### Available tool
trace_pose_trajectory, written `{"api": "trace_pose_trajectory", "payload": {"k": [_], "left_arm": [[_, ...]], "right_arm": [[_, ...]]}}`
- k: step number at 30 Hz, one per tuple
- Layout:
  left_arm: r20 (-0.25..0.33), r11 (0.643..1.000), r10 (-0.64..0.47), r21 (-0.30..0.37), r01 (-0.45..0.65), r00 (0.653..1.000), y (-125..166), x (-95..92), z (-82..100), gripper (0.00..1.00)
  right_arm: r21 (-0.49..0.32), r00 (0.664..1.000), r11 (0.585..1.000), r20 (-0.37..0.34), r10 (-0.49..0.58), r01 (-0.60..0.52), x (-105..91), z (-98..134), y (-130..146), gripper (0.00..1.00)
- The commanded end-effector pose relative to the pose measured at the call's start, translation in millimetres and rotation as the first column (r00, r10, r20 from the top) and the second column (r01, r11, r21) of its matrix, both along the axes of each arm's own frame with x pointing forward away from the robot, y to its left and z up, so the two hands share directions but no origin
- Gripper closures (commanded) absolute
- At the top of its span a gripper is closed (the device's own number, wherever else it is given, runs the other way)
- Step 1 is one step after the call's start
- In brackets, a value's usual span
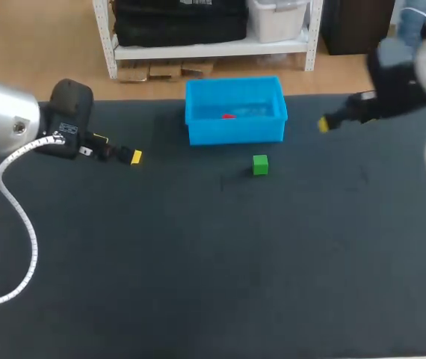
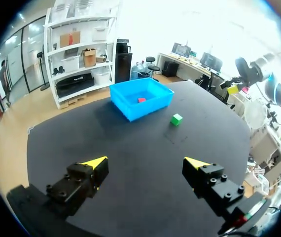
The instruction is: Use the left arm to pick the red cube and place it into the blue plastic box first, then use the right arm to grasp the green cube and put it into the same blue plastic box after the first action is fully finished.
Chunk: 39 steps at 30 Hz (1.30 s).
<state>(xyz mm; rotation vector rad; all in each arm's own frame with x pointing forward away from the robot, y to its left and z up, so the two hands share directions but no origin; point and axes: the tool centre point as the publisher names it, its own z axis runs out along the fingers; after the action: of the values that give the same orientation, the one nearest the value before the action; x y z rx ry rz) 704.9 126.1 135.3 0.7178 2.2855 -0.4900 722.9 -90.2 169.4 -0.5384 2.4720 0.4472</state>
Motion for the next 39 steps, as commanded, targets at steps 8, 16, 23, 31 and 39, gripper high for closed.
{"api": "trace_pose_trajectory", "payload": {"k": [8,16,23,31,39], "left_arm": [[0.002,1.0,-0.005,-0.007,0.005,1.0,2,-0.3,-0.4,0.0],[0.002,1.0,-0.005,-0.007,0.005,1.0,2,-0.3,-0.4,0.0],[0.002,1.0,-0.005,-0.007,0.005,1.0,2,-0.3,-0.4,0.0],[0.002,1.0,-0.005,-0.007,0.005,1.0,2,-0.3,-0.4,0.0],[0.002,1.0,-0.005,-0.007,0.005,1.0,2,-0.3,-0.4,0.0]], "right_arm": [[-0.416,0.974,0.891,-0.048,-0.22,0.181,22.7,-34,61,0.0],[-0.397,0.978,0.903,-0.054,-0.204,0.166,24.0,-35,60,0.0],[-0.397,0.978,0.903,-0.054,-0.204,0.166,24.0,-35,60,0.0],[-0.401,0.958,0.897,-0.131,-0.255,0.184,31.2,-49,69,0.0],[-0.371,0.918,0.897,-0.213,-0.334,0.24,40.9,-71,82,0.0]]}}
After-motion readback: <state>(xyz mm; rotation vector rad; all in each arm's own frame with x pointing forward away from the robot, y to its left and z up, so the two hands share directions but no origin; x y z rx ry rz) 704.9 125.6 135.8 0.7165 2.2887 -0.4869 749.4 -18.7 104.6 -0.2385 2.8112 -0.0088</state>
